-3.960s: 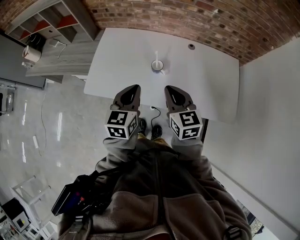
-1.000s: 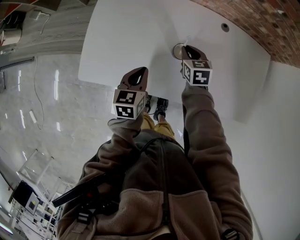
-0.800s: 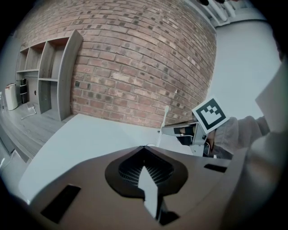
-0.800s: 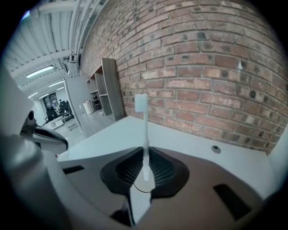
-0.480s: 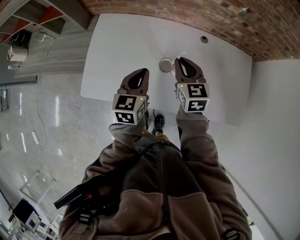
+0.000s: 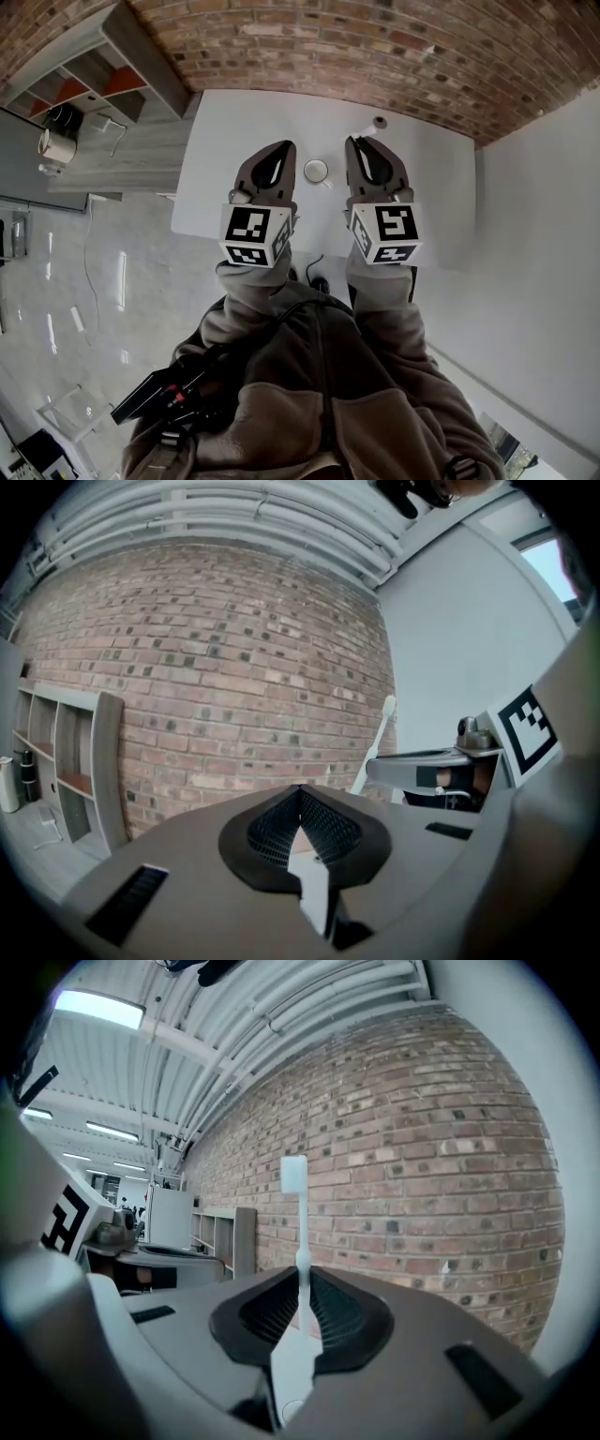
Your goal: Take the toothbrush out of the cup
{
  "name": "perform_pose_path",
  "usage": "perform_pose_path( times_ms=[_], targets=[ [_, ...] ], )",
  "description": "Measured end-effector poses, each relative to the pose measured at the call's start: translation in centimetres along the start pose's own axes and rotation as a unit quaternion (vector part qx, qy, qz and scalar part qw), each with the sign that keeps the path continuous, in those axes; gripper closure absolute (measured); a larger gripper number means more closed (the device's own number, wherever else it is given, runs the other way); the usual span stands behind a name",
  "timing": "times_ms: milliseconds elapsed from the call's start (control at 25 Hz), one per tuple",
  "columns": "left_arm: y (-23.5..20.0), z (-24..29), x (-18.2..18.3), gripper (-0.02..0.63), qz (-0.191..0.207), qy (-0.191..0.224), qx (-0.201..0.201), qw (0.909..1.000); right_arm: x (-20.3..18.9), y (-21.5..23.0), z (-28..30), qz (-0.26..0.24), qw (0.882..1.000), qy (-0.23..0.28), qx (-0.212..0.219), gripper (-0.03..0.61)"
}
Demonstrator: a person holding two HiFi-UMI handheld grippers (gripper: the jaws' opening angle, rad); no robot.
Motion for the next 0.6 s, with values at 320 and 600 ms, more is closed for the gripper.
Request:
perform_pose_path(
  times_ms=[320, 600],
  targets=[
    [1.7, -1.3, 4.9, 0.611, 0.035, 0.049, 0.0, 0.9982, 5.5, 0.2, -3.2, -0.028, 0.997, 0.065, -0.01, 0.537],
    [2.4, -1.8, 8.1, 0.611, 0.056, 0.086, 0.003, 0.9947, 8.4, 0.5, -4.6, -0.047, 0.993, 0.106, -0.018, 0.537]
  ],
)
Point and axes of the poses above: the fingertips, and each gripper's own axes: z forward along the fingers, y to its right, x out of its top, the point moved 7 cm from there along -z, backward along the fingers, and after that the axes turned 2 degrees about x, right-handed, at the moved point
